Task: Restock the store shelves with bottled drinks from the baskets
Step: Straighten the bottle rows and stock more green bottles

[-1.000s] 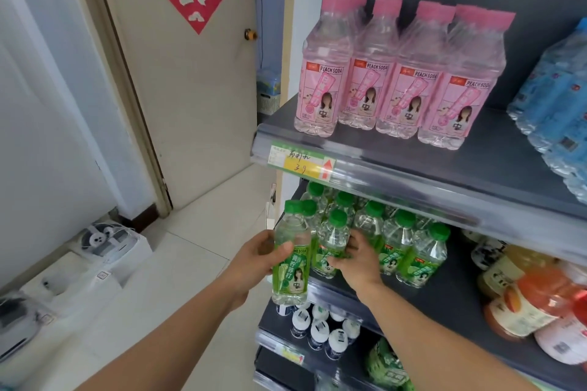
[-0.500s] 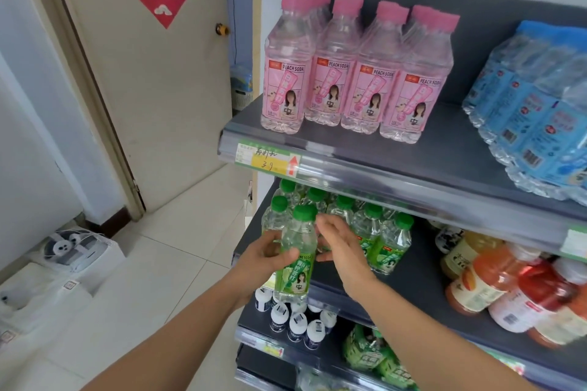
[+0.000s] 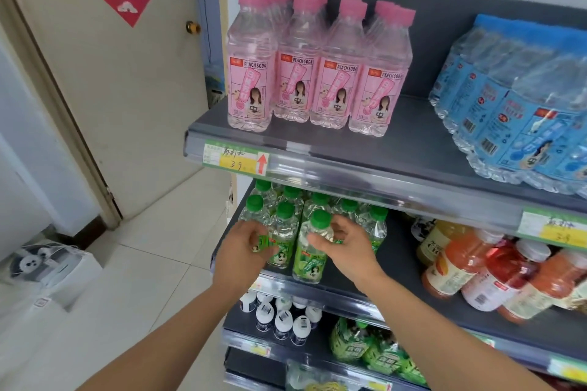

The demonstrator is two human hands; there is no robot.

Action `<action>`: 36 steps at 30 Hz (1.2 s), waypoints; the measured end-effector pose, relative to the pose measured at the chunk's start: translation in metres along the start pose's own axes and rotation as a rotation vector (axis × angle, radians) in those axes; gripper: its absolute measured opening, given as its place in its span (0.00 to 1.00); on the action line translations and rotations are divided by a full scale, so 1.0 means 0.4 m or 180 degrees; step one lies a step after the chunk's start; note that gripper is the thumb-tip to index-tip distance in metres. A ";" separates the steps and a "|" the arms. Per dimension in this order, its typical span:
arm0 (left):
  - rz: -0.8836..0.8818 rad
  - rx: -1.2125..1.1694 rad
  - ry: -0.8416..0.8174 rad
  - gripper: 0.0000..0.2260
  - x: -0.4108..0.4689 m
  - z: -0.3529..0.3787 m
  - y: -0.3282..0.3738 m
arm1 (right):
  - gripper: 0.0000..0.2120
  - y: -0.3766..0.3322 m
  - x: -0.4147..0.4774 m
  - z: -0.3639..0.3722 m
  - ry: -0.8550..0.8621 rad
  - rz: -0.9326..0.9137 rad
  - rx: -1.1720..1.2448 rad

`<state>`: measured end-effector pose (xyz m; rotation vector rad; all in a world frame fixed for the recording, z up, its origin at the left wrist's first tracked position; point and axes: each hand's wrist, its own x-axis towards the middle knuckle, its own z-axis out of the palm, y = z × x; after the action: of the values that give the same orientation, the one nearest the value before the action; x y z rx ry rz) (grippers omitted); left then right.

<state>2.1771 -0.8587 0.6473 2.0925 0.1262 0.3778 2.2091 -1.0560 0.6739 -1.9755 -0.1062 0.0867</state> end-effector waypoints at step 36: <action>-0.0617 0.1119 -0.0262 0.21 -0.032 0.052 -0.098 | 0.12 0.145 -0.118 -0.041 0.0441 -0.0303 -0.1706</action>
<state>2.1738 -0.8580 0.6011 2.4120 0.3660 0.1589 2.1662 -1.0993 0.6275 -2.4996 -0.1438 -0.1569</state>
